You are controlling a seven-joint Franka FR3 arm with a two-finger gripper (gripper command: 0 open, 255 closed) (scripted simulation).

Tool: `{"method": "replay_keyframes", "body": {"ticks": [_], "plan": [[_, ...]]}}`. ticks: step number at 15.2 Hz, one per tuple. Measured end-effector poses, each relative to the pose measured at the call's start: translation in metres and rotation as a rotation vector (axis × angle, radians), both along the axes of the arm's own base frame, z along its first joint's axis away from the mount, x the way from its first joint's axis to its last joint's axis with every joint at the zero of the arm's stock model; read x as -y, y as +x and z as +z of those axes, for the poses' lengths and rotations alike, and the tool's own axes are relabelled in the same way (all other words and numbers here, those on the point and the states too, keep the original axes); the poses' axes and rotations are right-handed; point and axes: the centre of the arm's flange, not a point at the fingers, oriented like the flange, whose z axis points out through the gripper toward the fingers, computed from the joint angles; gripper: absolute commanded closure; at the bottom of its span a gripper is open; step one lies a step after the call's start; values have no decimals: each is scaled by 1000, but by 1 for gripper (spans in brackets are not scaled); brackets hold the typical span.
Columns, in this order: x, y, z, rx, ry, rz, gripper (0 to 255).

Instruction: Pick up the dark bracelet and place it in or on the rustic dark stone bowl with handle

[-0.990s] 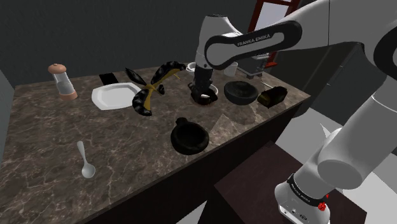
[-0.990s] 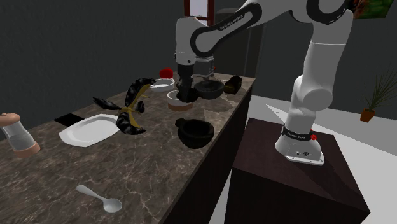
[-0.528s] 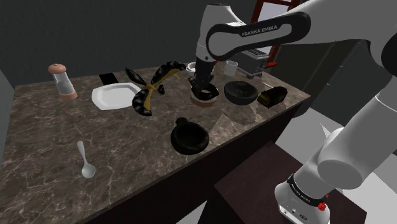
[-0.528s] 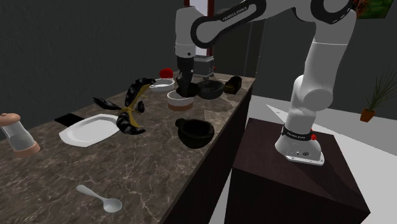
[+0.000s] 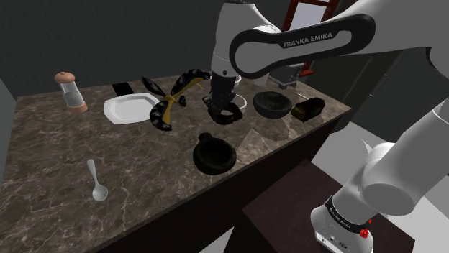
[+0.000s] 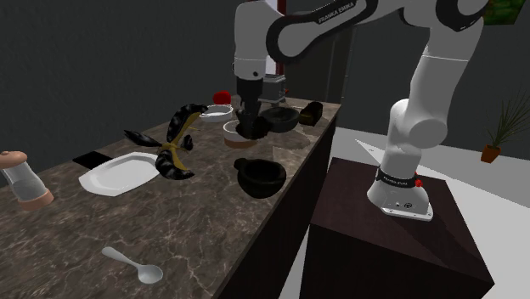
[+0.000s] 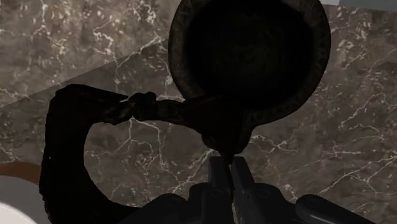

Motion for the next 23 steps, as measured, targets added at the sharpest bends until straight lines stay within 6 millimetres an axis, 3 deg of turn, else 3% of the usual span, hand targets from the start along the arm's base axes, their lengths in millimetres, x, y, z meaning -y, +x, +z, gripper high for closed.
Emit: {"method": "replay_keyframes", "body": {"ticks": [5, 7, 20, 23], "plan": [[-56, -42, 4, 0, -1, 0, 255], [-69, -48, 0, 0, 0, 0, 255], [-73, -52, -69, -1, -1, -2, 255], [-72, -51, -76, -1, -1, -2, 255]]}}
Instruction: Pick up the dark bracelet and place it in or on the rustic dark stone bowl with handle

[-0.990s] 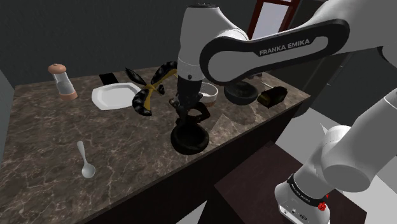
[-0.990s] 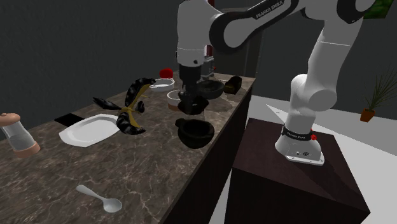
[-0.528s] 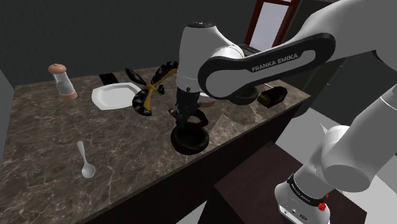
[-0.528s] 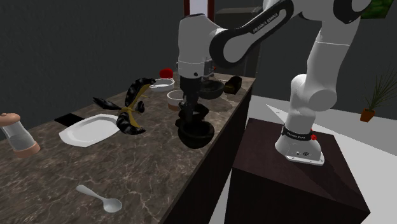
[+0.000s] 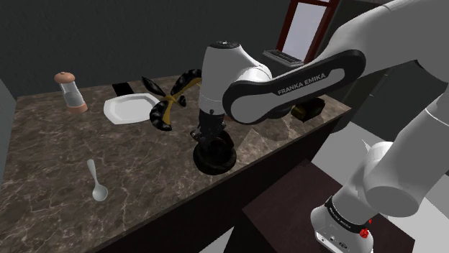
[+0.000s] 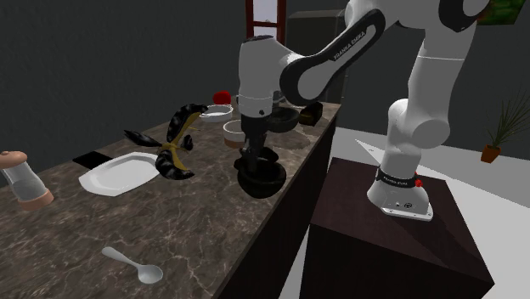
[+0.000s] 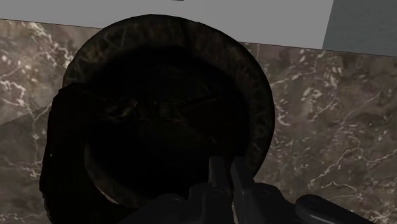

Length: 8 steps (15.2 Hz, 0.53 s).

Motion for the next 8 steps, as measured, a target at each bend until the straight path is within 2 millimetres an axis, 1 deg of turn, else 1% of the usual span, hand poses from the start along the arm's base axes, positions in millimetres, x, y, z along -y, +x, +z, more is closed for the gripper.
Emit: {"method": "replay_keyframes", "body": {"ticks": [4, 5, 8], "plan": [[0, 0, -1, 1, 0, 0, 255], [0, 0, -1, 1, 0, 0, 0], [0, 0, -1, 1, 0, 0, 0]]}}
